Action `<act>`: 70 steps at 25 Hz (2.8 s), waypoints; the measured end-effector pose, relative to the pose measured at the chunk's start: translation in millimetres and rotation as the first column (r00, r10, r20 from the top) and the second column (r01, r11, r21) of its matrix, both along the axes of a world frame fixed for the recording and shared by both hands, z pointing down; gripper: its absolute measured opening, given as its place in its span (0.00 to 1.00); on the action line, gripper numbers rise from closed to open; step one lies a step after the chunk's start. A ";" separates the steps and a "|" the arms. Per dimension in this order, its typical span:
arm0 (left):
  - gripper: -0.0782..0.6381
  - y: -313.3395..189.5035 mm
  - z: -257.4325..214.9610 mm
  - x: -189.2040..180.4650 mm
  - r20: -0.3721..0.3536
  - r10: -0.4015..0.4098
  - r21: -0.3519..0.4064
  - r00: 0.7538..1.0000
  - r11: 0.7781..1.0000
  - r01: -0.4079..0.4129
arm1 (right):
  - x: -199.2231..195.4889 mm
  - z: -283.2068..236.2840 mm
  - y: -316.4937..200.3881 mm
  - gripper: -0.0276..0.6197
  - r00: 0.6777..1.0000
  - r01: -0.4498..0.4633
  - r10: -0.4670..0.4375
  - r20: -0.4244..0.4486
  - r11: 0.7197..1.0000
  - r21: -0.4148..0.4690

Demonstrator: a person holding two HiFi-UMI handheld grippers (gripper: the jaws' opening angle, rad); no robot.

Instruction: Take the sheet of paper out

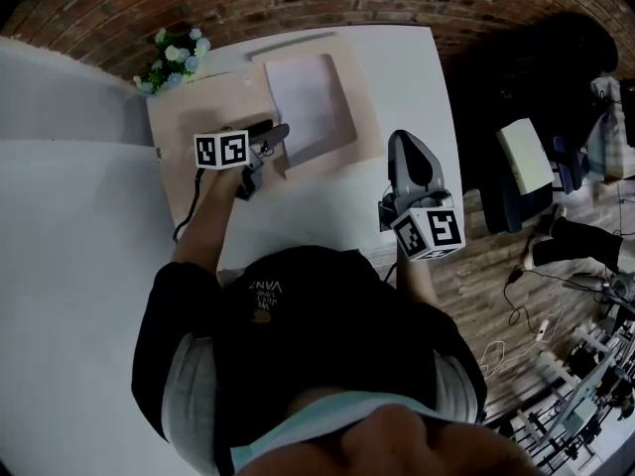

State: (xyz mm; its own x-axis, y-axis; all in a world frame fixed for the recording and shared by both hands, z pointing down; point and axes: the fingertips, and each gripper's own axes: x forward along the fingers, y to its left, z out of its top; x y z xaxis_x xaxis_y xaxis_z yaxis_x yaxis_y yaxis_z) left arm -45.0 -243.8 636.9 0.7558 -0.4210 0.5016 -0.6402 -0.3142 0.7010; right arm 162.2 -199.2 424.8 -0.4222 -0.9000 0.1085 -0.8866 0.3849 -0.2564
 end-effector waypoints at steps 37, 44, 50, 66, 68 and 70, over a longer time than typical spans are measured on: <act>0.41 -2.7 27.5 24.1 -0.326 -0.196 -0.435 0.925 0.900 0.037 | 5.1 4.7 -6.9 0.04 0.999 0.011 -0.011 0.042 1.000 -0.001; 0.22 0.2 35.4 22.4 -0.302 -0.196 -0.425 0.933 0.904 0.052 | 6.5 6.8 -6.8 0.04 0.999 0.005 -0.005 0.041 1.000 -0.003; 0.11 2.8 38.7 16.7 -0.271 -0.171 -0.403 0.947 0.914 0.050 | 4.1 7.1 -7.1 0.04 0.999 0.013 -0.013 0.040 1.000 -0.003; 0.11 8.7 29.8 -2.3 -0.199 -0.100 -0.331 0.975 0.943 0.030 | -4.3 1.8 -2.4 0.04 0.999 0.031 -0.031 0.044 1.000 0.002; 0.11 9.9 28.6 -5.3 -0.197 -0.097 -0.324 0.976 0.946 0.029 | -6.2 1.0 -1.3 0.04 0.998 0.034 -0.034 0.046 0.999 0.004; 0.11 11.7 27.6 -8.6 -0.190 -0.093 -0.317 0.977 0.948 0.028 | -8.3 1.0 0.1 0.04 0.998 0.039 -0.039 0.045 0.999 0.007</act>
State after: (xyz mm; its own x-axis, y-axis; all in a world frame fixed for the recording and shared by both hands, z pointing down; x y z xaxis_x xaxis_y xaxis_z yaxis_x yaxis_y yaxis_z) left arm -53.7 -232.1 664.4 0.8318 -0.3167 0.4559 -0.4879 -0.0253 0.8725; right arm 154.0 -199.1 425.8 -0.4616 -0.8832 0.0831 -0.8583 0.4209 -0.2936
